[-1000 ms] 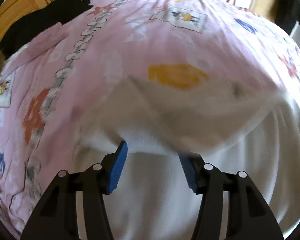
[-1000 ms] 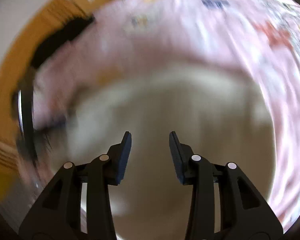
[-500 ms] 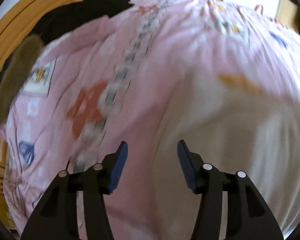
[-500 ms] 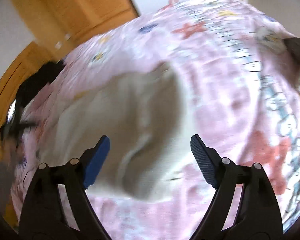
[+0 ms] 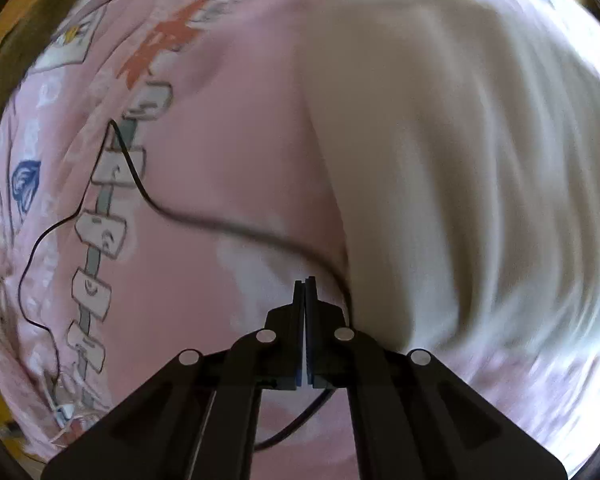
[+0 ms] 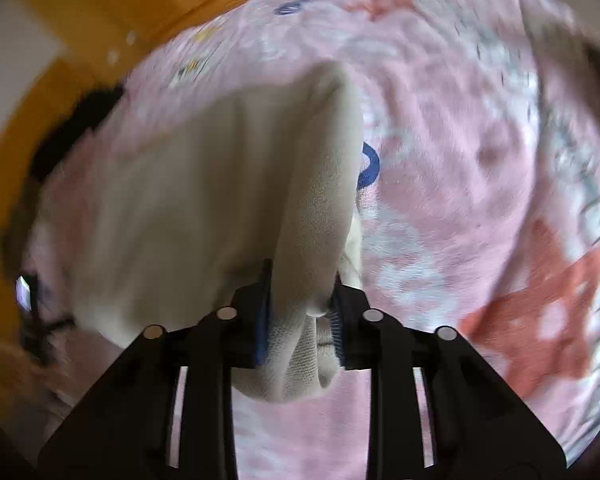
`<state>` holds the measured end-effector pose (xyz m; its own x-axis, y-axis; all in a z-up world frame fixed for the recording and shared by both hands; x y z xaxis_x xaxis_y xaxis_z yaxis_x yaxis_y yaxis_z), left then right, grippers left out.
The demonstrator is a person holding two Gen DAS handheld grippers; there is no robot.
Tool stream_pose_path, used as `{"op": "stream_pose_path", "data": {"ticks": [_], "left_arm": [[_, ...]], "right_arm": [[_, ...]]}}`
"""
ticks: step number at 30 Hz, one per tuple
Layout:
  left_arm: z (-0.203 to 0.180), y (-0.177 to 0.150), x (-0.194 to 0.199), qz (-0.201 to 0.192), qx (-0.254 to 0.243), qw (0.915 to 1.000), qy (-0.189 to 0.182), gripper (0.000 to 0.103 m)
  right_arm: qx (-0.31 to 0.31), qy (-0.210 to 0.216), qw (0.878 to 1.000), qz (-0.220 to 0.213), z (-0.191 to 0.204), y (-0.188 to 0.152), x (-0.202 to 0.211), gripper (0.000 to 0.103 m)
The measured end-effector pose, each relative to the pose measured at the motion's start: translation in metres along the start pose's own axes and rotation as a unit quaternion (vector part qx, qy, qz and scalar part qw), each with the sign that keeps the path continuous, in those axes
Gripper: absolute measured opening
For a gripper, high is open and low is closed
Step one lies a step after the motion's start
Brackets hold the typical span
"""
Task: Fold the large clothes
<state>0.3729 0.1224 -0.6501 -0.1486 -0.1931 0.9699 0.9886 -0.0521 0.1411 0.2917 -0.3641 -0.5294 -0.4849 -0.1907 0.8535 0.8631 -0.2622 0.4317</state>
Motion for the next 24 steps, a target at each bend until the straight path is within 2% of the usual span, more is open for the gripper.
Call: {"op": "stream_pose_path", "data": {"ticks": [2, 4, 6, 9, 11, 12, 13, 15, 16, 19, 22, 24], "left_arm": [[-0.003, -0.020, -0.010, 0.003, -0.019, 0.9997, 0.017, 0.001], [0.000, -0.035, -0.011, -0.017, -0.023, 0.9994, 0.019, 0.001], [0.004, -0.038, -0.007, -0.022, -0.014, 0.9997, 0.005, 0.001], [0.009, -0.030, 0.011, -0.032, -0.004, 0.9993, -0.016, 0.001], [0.010, -0.019, 0.032, -0.053, -0.007, 0.9983, -0.021, 0.001], [0.008, -0.009, 0.050, -0.073, -0.008, 0.9969, -0.028, 0.001], [0.004, 0.001, 0.065, -0.089, -0.013, 0.9954, -0.032, 0.001], [-0.006, 0.029, 0.094, -0.120, -0.025, 0.9920, -0.030, 0.001], [-0.013, 0.039, 0.104, -0.130, -0.031, 0.9904, -0.034, 0.001], [-0.044, 0.076, 0.128, -0.157, -0.051, 0.9853, -0.045, 0.002], [-0.080, 0.107, 0.133, -0.160, -0.070, 0.9829, -0.059, 0.003], [-0.101, 0.126, 0.122, -0.145, -0.076, 0.9843, -0.067, 0.003]], "right_arm": [[0.028, -0.024, 0.999, -0.004, 0.001, -0.019, 0.004, 0.022], [0.046, -0.041, 0.998, -0.008, -0.007, -0.037, 0.003, 0.022], [0.037, -0.051, 0.998, -0.004, -0.020, -0.049, -0.004, 0.022], [-0.003, -0.039, 0.999, -0.010, -0.034, -0.057, -0.011, 0.023], [-0.032, -0.038, 0.999, -0.018, -0.037, -0.052, -0.008, 0.033], [-0.047, -0.045, 0.998, -0.021, -0.041, -0.048, -0.005, 0.051], [-0.076, -0.043, 0.996, -0.029, -0.049, -0.046, 0.001, 0.062], [-0.121, -0.017, 0.992, -0.036, -0.059, -0.044, 0.009, 0.063], [-0.163, 0.010, 0.986, -0.033, -0.065, -0.049, 0.014, 0.063], [-0.235, 0.059, 0.970, -0.028, -0.071, -0.063, 0.022, 0.063], [-0.289, 0.098, 0.952, -0.033, -0.068, -0.080, 0.029, 0.063], [-0.299, 0.112, 0.947, -0.037, -0.062, -0.086, 0.032, 0.063]]}}
Point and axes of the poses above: each gripper's, at about its wrist camera, not at the fingertips, and x roughly against the way its jaws point, z to its left, y to its top, the point moved 7 cm from there along -x, roughly the way its jaws point, and after that the axes turned 2 degrees about y, right-handed, at the moved point
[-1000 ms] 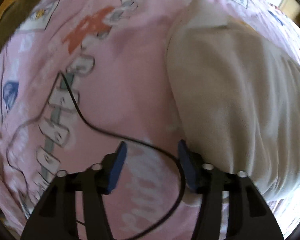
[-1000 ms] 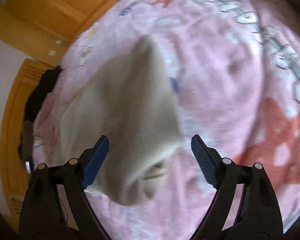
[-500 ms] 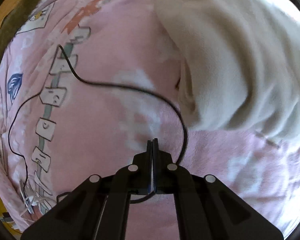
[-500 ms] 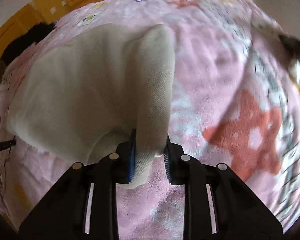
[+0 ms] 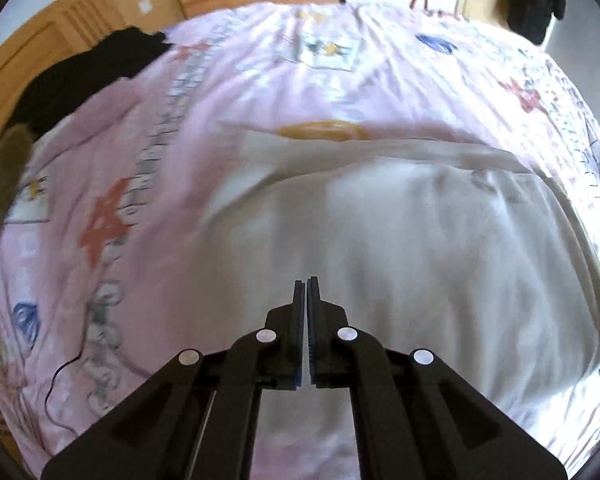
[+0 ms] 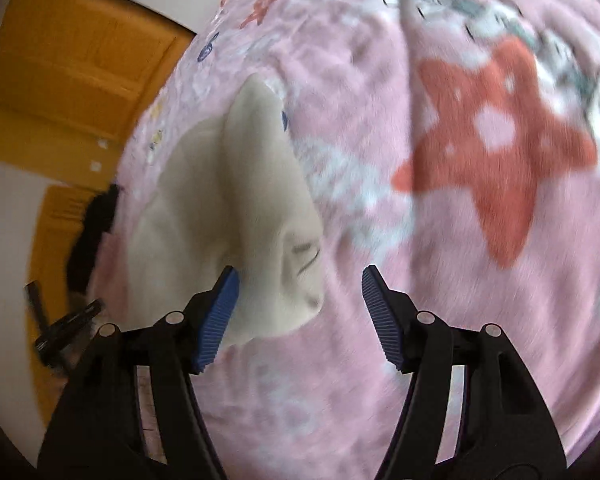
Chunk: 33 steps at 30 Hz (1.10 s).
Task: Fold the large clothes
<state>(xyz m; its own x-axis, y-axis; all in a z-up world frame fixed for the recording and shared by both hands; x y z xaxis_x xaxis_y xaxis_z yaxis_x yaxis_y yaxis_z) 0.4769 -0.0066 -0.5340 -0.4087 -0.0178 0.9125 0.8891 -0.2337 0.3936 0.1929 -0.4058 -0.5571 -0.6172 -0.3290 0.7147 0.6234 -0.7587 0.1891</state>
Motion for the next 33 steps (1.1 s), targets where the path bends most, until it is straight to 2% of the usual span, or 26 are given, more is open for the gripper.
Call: {"op": "stream_pose_path", "data": {"ticks": [2, 4, 5, 8, 10, 12, 14, 16, 18, 20, 22, 25, 27, 29, 33], "left_arm": [[-0.006, 0.007, -0.024, 0.017, 0.000, 0.9997, 0.016, 0.003], [-0.005, -0.002, -0.054, 0.051, 0.010, 0.9982, 0.032, 0.003], [0.002, -0.014, -0.071, 0.074, 0.019, 0.9963, 0.039, 0.003], [0.012, -0.054, -0.090, 0.100, 0.026, 0.9929, 0.058, 0.003], [0.013, -0.079, -0.094, 0.102, 0.017, 0.9926, 0.064, 0.003], [0.008, -0.097, -0.093, 0.078, -0.019, 0.9922, 0.095, 0.003], [0.007, -0.108, -0.090, 0.066, -0.015, 0.9923, 0.103, 0.003], [0.013, -0.109, -0.088, 0.071, 0.026, 0.9934, 0.087, 0.003], [0.018, -0.109, -0.086, 0.080, 0.056, 0.9926, 0.072, 0.003], [0.018, -0.109, -0.085, 0.081, 0.052, 0.9928, 0.072, 0.003], [0.016, -0.106, -0.082, 0.081, 0.043, 0.9932, 0.072, 0.002], [0.015, -0.095, -0.066, 0.070, 0.063, 0.9947, 0.040, 0.002], [0.007, -0.083, -0.046, 0.046, 0.073, 0.9963, 0.004, 0.002], [-0.009, -0.061, -0.023, 0.014, 0.066, 0.9976, -0.017, 0.002], [-0.048, -0.027, -0.012, -0.001, 0.050, 0.9970, -0.059, 0.003]], "right_arm": [[-0.005, 0.013, 1.000, -0.003, 0.006, -0.008, 0.002, 0.063], [-0.024, 0.032, 0.999, 0.000, 0.009, -0.010, 0.000, 0.063], [-0.032, 0.039, 0.999, 0.001, 0.010, -0.010, -0.001, 0.063], [-0.070, 0.053, 0.996, 0.010, 0.006, -0.018, -0.008, 0.063], [-0.095, 0.060, 0.994, 0.015, 0.003, -0.026, -0.014, 0.064], [-0.126, 0.083, 0.988, 0.018, 0.001, -0.034, -0.019, 0.072], [-0.168, 0.126, 0.978, 0.009, 0.003, -0.041, -0.022, 0.077], [-0.192, 0.145, 0.971, 0.001, 0.004, -0.043, -0.026, 0.083], [-0.189, 0.136, 0.973, -0.003, 0.006, -0.045, -0.028, 0.086], [-0.170, 0.125, 0.977, -0.015, 0.013, -0.043, -0.032, 0.087], [-0.141, 0.124, 0.981, -0.050, 0.020, -0.032, -0.032, 0.087], [-0.101, 0.102, 0.987, -0.068, 0.028, -0.018, -0.037, 0.091], [-0.116, 0.085, 0.988, -0.055, 0.024, -0.014, -0.048, 0.092], [-0.157, 0.080, 0.983, -0.050, 0.012, -0.012, -0.058, 0.092], [-0.218, 0.078, 0.972, -0.029, -0.011, -0.011, -0.082, 0.093]]}}
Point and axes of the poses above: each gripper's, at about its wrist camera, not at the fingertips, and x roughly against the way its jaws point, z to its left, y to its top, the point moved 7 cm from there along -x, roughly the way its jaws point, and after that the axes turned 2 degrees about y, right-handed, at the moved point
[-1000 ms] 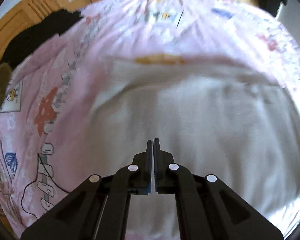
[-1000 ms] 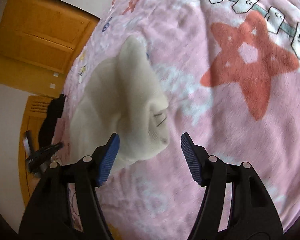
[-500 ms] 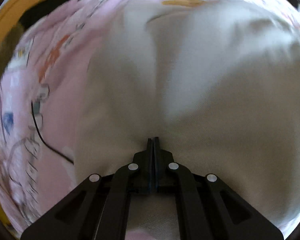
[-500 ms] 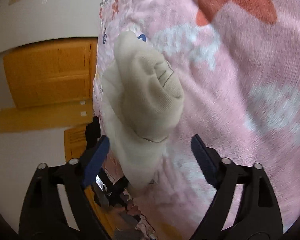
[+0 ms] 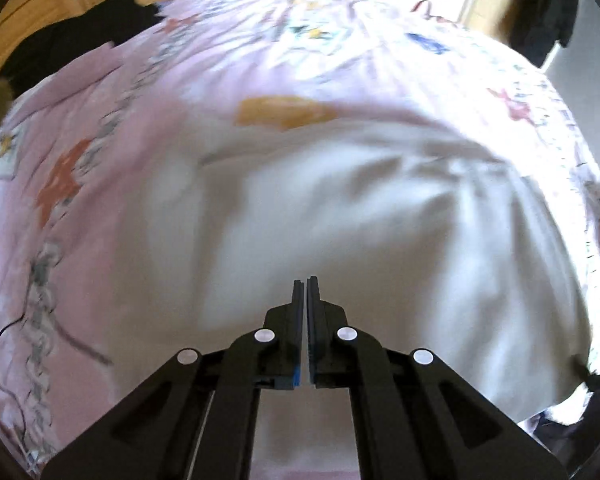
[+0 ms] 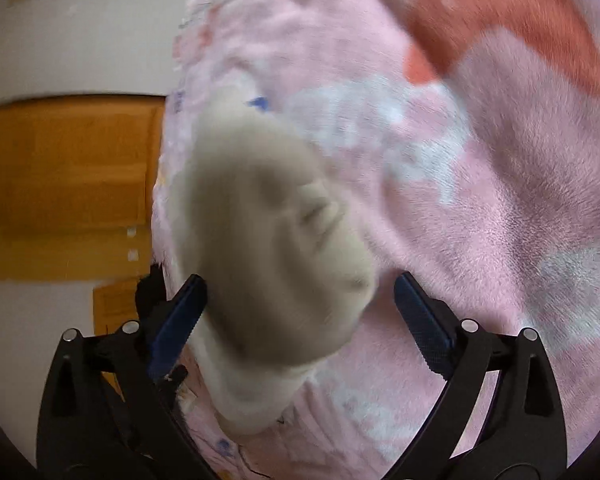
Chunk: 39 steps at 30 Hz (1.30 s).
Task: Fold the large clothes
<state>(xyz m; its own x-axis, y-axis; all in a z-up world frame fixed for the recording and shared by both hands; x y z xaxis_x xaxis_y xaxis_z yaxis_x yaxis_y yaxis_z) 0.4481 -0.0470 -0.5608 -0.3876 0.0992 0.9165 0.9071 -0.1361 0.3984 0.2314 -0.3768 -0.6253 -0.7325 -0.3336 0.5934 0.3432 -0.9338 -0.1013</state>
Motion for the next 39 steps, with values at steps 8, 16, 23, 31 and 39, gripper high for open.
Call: {"op": "stream_pose_path", "data": {"ticks": [8, 16, 23, 31, 39], "left_arm": [[-0.050, 0.000, -0.047, 0.067, -0.003, 0.9975, -0.023, 0.004], [-0.045, -0.023, -0.066, 0.076, 0.018, 0.9967, -0.022, 0.004], [-0.040, -0.031, -0.083, 0.070, 0.045, 0.9960, -0.031, 0.004], [-0.008, -0.059, -0.005, 0.068, 0.138, 0.9806, -0.121, 0.004], [-0.012, -0.104, -0.055, 0.103, 0.146, 0.9775, -0.112, 0.003]], "right_arm": [[0.038, 0.005, 0.999, 0.012, 0.018, 0.014, -0.022, 0.085], [0.166, -0.026, 0.986, -0.012, 0.067, 0.013, -0.025, 0.049], [0.340, -0.030, 0.940, -0.006, 0.171, -0.015, -0.043, 0.044], [0.496, -0.039, 0.867, 0.031, 0.240, -0.079, -0.058, 0.043], [0.655, -0.051, 0.751, 0.069, 0.270, -0.183, -0.071, 0.041]]}}
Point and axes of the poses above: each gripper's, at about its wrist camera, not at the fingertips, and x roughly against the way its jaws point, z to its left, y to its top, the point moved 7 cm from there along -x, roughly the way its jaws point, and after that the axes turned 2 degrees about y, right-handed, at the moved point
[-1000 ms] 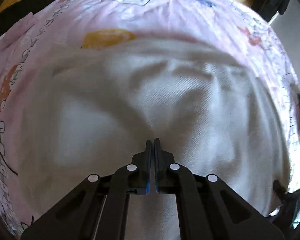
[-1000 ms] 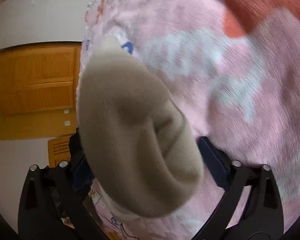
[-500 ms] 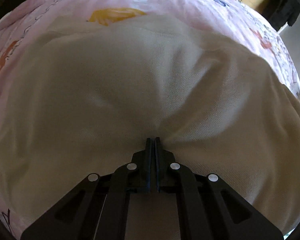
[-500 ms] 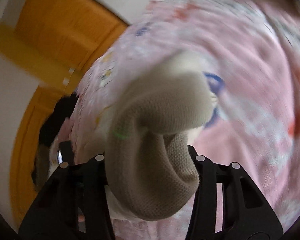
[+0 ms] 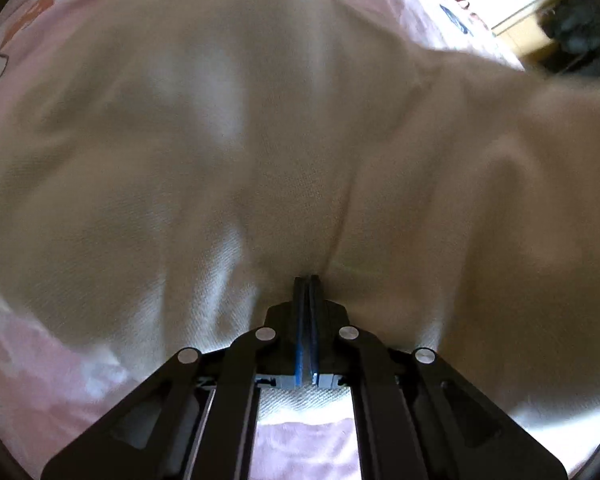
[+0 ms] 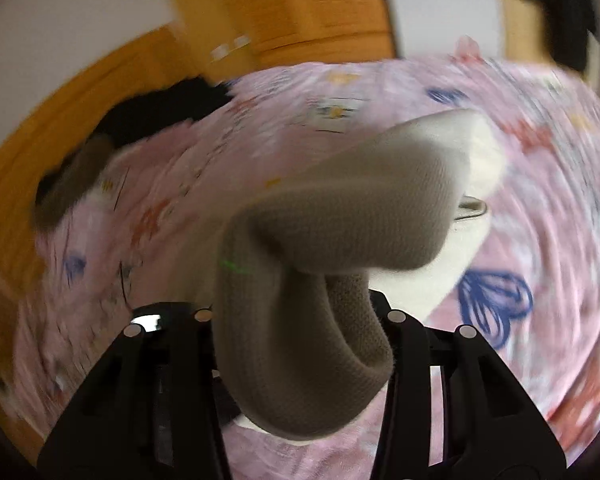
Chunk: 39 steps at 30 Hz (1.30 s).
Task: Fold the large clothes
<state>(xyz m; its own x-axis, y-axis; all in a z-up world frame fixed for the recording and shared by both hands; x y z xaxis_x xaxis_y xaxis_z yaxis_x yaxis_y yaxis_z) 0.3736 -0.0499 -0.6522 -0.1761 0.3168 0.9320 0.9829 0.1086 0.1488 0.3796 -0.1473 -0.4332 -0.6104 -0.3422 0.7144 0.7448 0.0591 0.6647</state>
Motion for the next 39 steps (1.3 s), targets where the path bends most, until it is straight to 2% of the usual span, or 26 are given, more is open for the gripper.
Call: {"op": "stream_pose_path", "data": {"ticks": [4, 5, 7, 9, 15, 18, 20, 22, 24, 26, 30, 31, 32, 34, 36, 39], "left_arm": [[0.018, -0.004, 0.014, 0.009, 0.057, 0.9977, -0.035, 0.003], [0.028, -0.007, 0.025, 0.010, 0.071, 0.9971, -0.026, 0.003], [0.052, -0.017, 0.057, -0.016, 0.084, 0.9962, -0.013, 0.003], [0.080, -0.029, 0.085, -0.042, 0.082, 0.9953, 0.028, 0.005], [0.166, -0.049, 0.092, -0.039, 0.083, 0.9900, 0.107, 0.006], [0.194, -0.048, 0.104, -0.050, 0.079, 0.9878, 0.124, 0.006], [0.210, -0.048, 0.118, -0.059, 0.090, 0.9859, 0.128, 0.006], [0.229, -0.045, 0.133, -0.066, 0.107, 0.9840, 0.125, 0.006], [0.243, -0.037, 0.149, -0.075, 0.119, 0.9825, 0.122, 0.006], [0.242, -0.026, 0.163, -0.087, 0.112, 0.9816, 0.128, 0.006], [0.235, -0.008, 0.191, -0.102, 0.087, 0.9848, 0.111, 0.006], [0.233, -0.009, 0.196, -0.106, 0.079, 0.9854, 0.107, 0.006], [0.226, -0.005, 0.198, -0.108, 0.070, 0.9862, 0.104, 0.007], [0.212, 0.001, 0.206, -0.115, 0.051, 0.9876, 0.093, 0.024], [0.200, 0.001, 0.211, -0.116, 0.048, 0.9901, 0.063, 0.028], [0.183, -0.004, 0.218, -0.112, 0.046, 0.9924, 0.021, 0.028]], "right_arm": [[0.121, 0.014, 0.992, 0.025, 0.066, 0.004, -0.023, 0.041], [0.138, 0.016, 0.990, 0.028, 0.076, 0.005, -0.025, 0.041], [0.181, 0.023, 0.982, 0.041, 0.098, 0.004, -0.034, 0.041], [0.214, 0.027, 0.975, 0.052, 0.117, 0.000, -0.044, 0.041], [0.298, 0.032, 0.951, 0.074, 0.173, -0.032, -0.079, 0.041], [0.333, 0.049, 0.938, 0.085, 0.205, -0.051, -0.089, 0.041], [0.367, 0.054, 0.924, 0.092, 0.228, -0.069, -0.096, 0.041], [0.388, 0.042, 0.915, 0.101, 0.242, -0.088, -0.113, 0.041], [0.385, 0.026, 0.915, 0.115, 0.246, -0.103, -0.135, 0.042], [0.383, 0.007, 0.916, 0.122, 0.245, -0.115, -0.152, 0.046], [0.378, 0.012, 0.921, 0.094, 0.252, -0.117, -0.141, 0.078], [0.375, 0.012, 0.923, 0.087, 0.252, -0.114, -0.134, 0.083], [0.371, 0.010, 0.925, 0.083, 0.251, -0.111, -0.126, 0.084], [0.350, 0.021, 0.933, 0.078, 0.245, -0.102, -0.107, 0.084], [0.314, 0.035, 0.945, 0.078, 0.234, -0.090, -0.087, 0.084], [0.229, 0.079, 0.968, 0.070, 0.208, -0.060, -0.038, 0.084]]}}
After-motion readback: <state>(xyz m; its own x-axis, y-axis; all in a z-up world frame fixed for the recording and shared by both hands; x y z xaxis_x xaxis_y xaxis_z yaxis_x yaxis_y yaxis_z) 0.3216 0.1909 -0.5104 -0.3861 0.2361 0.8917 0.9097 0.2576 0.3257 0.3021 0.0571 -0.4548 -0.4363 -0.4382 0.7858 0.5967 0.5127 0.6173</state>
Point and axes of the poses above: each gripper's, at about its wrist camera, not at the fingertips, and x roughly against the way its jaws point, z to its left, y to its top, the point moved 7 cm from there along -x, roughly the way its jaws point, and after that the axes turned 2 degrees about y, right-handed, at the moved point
